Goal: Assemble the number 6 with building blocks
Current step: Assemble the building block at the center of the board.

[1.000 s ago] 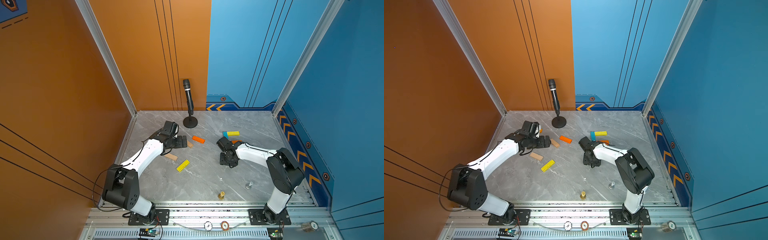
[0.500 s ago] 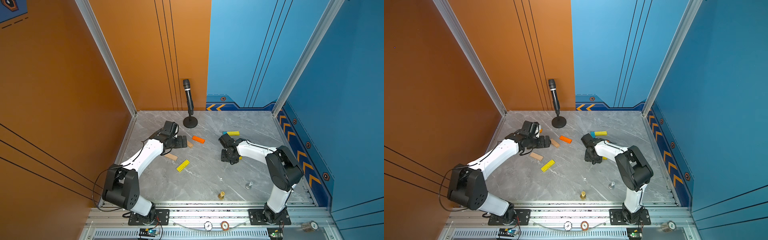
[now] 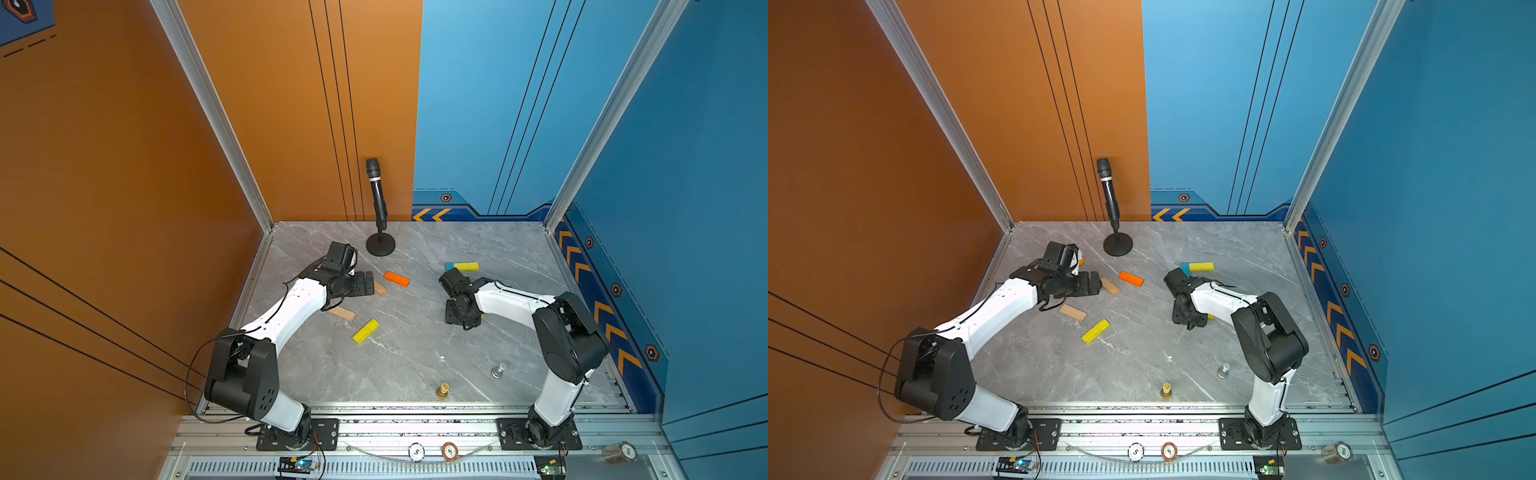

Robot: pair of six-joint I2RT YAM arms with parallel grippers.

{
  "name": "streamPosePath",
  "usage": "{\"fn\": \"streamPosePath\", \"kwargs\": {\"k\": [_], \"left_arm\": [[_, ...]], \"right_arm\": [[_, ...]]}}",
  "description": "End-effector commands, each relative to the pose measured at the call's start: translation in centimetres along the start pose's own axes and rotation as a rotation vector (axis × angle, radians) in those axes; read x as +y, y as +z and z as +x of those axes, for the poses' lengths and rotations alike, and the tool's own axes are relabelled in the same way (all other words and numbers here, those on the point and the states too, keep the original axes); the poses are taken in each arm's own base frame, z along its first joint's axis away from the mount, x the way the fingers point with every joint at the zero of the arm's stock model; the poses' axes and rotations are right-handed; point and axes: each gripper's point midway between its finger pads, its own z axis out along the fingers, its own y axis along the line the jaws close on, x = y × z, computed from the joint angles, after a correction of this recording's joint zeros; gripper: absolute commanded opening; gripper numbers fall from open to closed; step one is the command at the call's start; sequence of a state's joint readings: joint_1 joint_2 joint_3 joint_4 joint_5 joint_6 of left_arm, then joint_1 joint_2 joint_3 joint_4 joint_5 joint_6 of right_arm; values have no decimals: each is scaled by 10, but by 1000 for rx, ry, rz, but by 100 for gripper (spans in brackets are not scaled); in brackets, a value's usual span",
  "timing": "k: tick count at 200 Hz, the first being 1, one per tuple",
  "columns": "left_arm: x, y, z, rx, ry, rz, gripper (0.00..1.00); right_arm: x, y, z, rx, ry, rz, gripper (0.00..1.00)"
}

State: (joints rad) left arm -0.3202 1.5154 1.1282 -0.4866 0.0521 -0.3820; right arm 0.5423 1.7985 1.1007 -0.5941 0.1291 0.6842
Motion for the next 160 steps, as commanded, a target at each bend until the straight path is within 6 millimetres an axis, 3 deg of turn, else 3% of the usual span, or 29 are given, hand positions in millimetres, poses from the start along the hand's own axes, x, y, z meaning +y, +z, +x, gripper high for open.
{"fn": "streamPosePath", "kwargs": {"k": [1, 71, 160], "left_arm": [[-4, -4, -11, -25, 25, -1, 98], [-5, -4, -10, -26, 28, -1, 98], [-4, -3, -10, -23, 27, 0, 98]], "right_arm": [[-26, -2, 10, 20, -7, 83, 52], [-27, -2, -3, -2, 23, 66, 53], [-37, -2, -2, 18, -40, 84, 53]]}}
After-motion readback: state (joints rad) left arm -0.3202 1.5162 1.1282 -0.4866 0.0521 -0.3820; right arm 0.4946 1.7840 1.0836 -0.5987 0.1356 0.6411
